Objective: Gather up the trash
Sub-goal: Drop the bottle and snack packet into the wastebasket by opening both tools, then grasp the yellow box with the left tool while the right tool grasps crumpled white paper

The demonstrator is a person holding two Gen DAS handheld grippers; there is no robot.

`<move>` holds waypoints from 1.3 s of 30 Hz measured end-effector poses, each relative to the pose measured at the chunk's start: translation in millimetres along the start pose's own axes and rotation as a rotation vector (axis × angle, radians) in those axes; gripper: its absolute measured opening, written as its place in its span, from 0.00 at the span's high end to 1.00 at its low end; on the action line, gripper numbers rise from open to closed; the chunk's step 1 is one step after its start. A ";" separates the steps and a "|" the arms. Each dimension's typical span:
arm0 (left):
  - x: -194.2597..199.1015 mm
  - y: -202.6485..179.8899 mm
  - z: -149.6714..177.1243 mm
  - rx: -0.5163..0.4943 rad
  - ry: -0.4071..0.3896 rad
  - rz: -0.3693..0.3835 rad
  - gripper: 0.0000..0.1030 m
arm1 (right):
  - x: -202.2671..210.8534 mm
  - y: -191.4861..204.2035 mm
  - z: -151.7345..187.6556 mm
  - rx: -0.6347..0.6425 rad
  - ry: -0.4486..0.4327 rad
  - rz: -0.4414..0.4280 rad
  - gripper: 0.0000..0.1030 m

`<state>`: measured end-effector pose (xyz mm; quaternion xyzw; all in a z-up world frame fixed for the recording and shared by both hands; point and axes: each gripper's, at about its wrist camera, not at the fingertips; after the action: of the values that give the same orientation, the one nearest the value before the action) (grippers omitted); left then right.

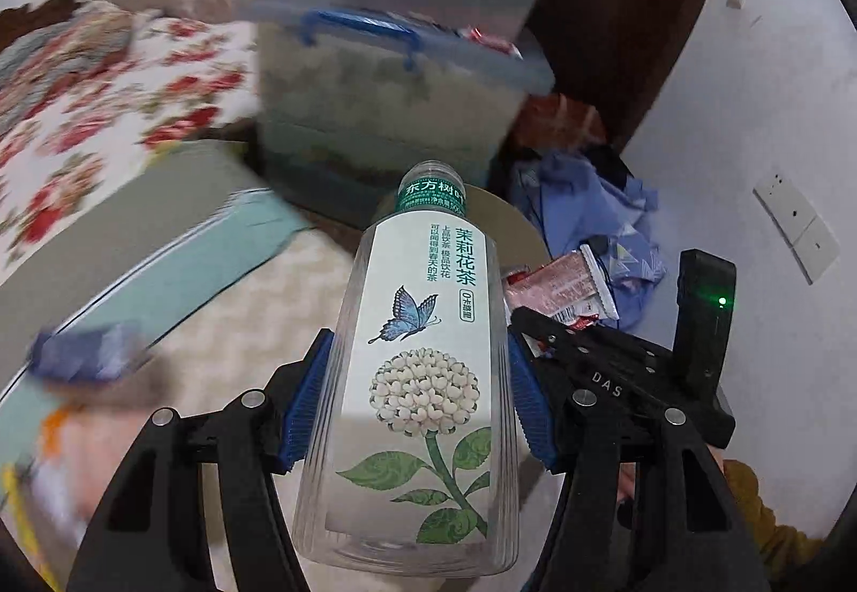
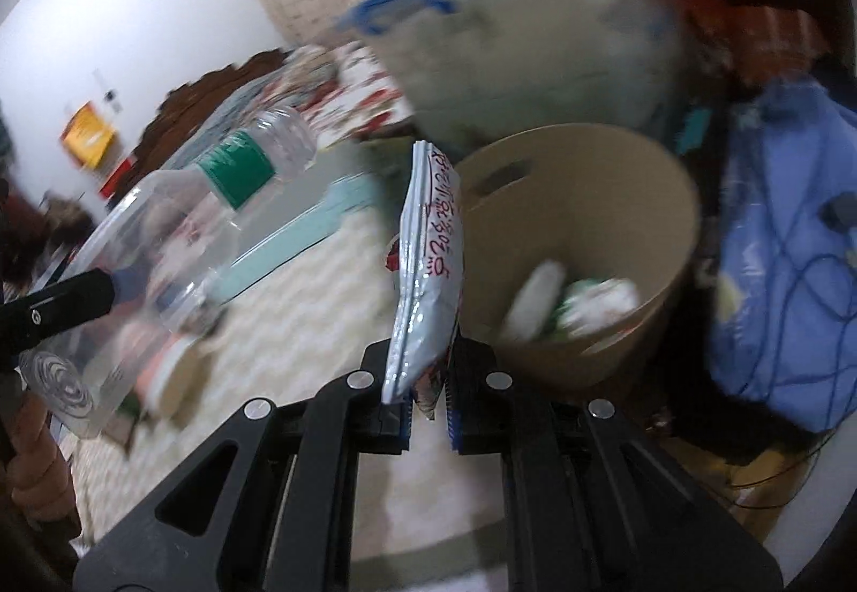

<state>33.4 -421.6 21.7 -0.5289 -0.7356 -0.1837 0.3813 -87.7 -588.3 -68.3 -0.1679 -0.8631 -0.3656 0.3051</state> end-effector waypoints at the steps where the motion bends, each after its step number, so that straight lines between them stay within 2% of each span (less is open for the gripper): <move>1: -13.1 -2.6 -7.8 0.000 0.016 0.006 0.43 | -3.4 -6.9 -7.0 -0.006 -0.002 0.006 0.89; 5: -69.4 -6.5 -38.0 0.029 0.078 0.029 0.41 | -24.7 -29.9 -29.7 -0.028 0.015 0.016 0.86; 7: -93.3 -3.0 -47.3 0.074 0.112 0.032 0.30 | -35.7 -41.3 -37.4 -0.056 0.050 0.009 0.86; 8: -101.0 -0.3 -50.8 0.101 0.120 0.026 0.28 | -39.9 -43.0 -42.1 -0.070 0.062 0.010 0.85; 9: -102.8 0.6 -52.8 0.112 0.118 0.027 0.28 | -41.5 -45.5 -44.0 -0.077 0.064 0.009 0.78; 10: -102.0 2.1 -53.6 0.121 0.113 0.028 0.28 | -43.8 -47.8 -47.6 -0.077 0.055 0.014 0.59; 11: -99.8 2.9 -53.6 0.127 0.106 0.029 0.28 | -41.3 -48.0 -47.4 -0.074 0.032 0.032 0.45; 12: -93.7 4.0 -51.5 0.134 0.096 0.035 0.28 | -35.2 -46.8 -46.8 -0.069 -0.012 0.032 0.25; 16: -61.5 6.5 -39.1 0.131 0.055 0.029 0.28 | -18.6 -44.9 -45.3 -0.060 -0.098 0.033 0.26; 21: -3.3 10.7 -8.3 0.130 -0.015 0.039 0.28 | 0.6 -40.7 -38.9 -0.107 -0.138 -0.011 0.27; 24: 44.2 21.3 16.3 0.136 -0.075 0.014 0.28 | 8.5 -26.6 -30.4 -0.093 -0.140 -0.045 0.29; 27: 95.7 42.3 47.5 0.166 -0.143 -0.064 0.28 | 8.1 -7.4 -18.8 -0.073 -0.113 -0.086 0.35; 31: 154.6 81.4 94.6 0.257 -0.181 -0.231 0.28 | -4.7 27.5 -2.3 -0.033 -0.044 -0.154 0.42; 36: 188.0 127.6 151.0 0.411 -0.135 -0.392 0.28 | -34.5 85.5 25.7 0.032 0.087 -0.248 0.47; 39: 184.2 135.7 173.9 0.438 -0.086 -0.431 0.28 | -46.5 120.0 41.4 0.087 0.136 -0.274 0.49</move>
<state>66.6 -136.4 31.2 -0.2733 -0.8684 -0.0748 0.4070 -7.6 -479.9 -57.7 -0.0101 -0.8703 -0.3767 0.3172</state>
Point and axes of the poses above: each gripper's, at about its wrist camera, not at the fingertips, and x roughly against the way its jaws point, y to its left, z to its underside, and after that the axes turned 10 degrees about -x, right-handed
